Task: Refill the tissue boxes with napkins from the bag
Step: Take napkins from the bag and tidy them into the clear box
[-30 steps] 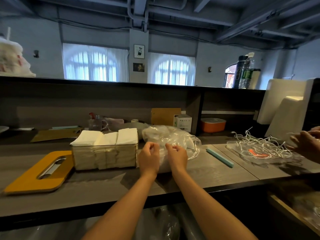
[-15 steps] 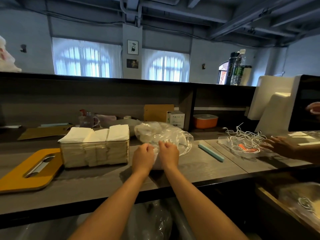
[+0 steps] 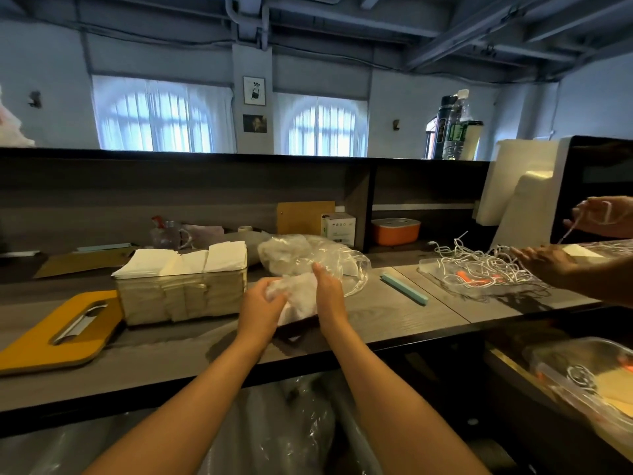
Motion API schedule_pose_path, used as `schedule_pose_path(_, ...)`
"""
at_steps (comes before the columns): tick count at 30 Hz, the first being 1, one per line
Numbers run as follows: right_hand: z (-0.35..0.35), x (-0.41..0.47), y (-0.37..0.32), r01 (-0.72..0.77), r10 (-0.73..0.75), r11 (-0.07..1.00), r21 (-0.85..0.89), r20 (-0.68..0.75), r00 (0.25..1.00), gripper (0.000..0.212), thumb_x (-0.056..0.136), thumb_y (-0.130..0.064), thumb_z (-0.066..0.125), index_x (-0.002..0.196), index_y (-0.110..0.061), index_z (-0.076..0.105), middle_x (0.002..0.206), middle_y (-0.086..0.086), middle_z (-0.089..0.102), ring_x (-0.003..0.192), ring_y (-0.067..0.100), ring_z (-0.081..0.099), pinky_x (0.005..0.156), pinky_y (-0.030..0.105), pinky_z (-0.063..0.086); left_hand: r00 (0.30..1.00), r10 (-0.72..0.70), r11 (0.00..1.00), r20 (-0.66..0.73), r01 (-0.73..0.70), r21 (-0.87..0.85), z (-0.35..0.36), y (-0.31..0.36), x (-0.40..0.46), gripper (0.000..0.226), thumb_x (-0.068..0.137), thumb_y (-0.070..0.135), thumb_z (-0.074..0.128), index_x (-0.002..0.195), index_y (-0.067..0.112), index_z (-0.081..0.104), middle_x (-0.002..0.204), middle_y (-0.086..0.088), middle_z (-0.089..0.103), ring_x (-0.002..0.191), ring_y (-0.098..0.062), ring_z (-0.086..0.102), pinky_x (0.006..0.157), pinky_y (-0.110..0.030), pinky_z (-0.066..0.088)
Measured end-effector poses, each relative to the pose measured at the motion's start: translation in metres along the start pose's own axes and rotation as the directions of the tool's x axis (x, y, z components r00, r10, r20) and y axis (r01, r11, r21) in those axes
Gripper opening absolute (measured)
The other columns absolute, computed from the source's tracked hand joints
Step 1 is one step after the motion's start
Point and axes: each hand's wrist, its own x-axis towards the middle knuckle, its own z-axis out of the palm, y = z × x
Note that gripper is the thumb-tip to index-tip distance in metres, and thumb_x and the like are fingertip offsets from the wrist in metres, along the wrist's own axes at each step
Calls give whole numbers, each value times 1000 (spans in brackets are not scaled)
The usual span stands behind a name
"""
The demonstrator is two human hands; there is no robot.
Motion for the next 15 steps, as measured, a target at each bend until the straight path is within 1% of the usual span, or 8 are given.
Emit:
schedule_pose_path(1, 0, -4, -1, -8, 9, 1000, -27, 67, 998, 16, 97, -22, 54, 85, -18, 65, 89, 1, 65, 90, 18, 63, 79, 32, 51, 998, -39, 999, -39, 38, -24, -2, -1, 0, 18, 91, 8, 63, 104, 21, 63, 98, 0, 67, 98, -23, 64, 88, -41, 55)
schedule_pose_path(2, -1, -7, -1, -6, 13, 998, -63, 124, 992, 11, 94, -13, 55, 94, -16, 66, 95, 1, 65, 93, 18, 62, 78, 30, 52, 995, -76, 997, -62, 74, -38, -5, -1, -1, 19, 91, 9, 63, 105, 21, 63, 100, -2, 67, 99, -24, 63, 88, -44, 55)
schedule_pose_path(4, -4, -11, 0, -19, 36, 995, -95, 190, 981, 22, 89, -1, 55, 104, -14, 65, 96, 1, 66, 89, 15, 63, 70, 26, 52, 987, -140, 987, -73, 134, -84, -8, -1, -3, 21, 90, 8, 63, 108, 19, 65, 105, -6, 68, 100, -26, 64, 86, -44, 56)
schedule_pose_path(6, -8, -14, -1, -100, 96, 995, 15, 190, 977, 28, 90, 4, 54, 112, -10, 65, 104, 8, 67, 94, 21, 65, 73, 31, 56, 977, -210, 968, -49, 200, -155, -11, 0, -6, 26, 90, 5, 65, 115, 13, 65, 111, -10, 68, 101, -26, 65, 81, -37, 56)
schedule_pose_path(8, -11, -19, -4, -166, 141, 972, 164, 153, 978, 27, 91, 4, 57, 115, -6, 63, 108, 13, 66, 94, 25, 65, 75, 35, 57, 962, -271, 947, 15, 270, -176, -16, 3, -8, 32, 89, 2, 66, 120, 9, 65, 114, -13, 69, 101, -26, 66, 82, -37, 56)
schedule_pose_path(10, -11, -24, -4, -182, 157, 952, 247, 116, 981, 26, 89, 3, 62, 112, -8, 64, 110, 14, 65, 98, 27, 64, 81, 41, 58, 943, -308, 931, 127, 327, -166, -22, 8, -12, 34, 89, 1, 65, 122, 8, 64, 114, -14, 70, 101, -26, 67, 84, -38, 57)
schedule_pose_path(13, -5, -37, -7, -159, 143, 958, 237, 80, 986, 24, 88, -6, 67, 112, -12, 68, 118, 13, 66, 107, 30, 63, 93, 50, 54, 909, -325, 932, 260, 355, -76, -30, 17, -19, 34, 88, -1, 58, 120, 8, 65, 109, -12, 71, 101, -28, 68, 88, -43, 57)
schedule_pose_path(15, 3, -45, -14, -170, 158, 959, 228, 72, 985, 18, 93, -10, 61, 109, -15, 68, 113, 9, 66, 101, 27, 63, 90, 48, 55, 904, -327, 932, 274, 357, -68, -31, 24, -23, 32, 88, -1, 54, 116, 10, 64, 106, -12, 71, 100, -29, 68, 91, -48, 56)
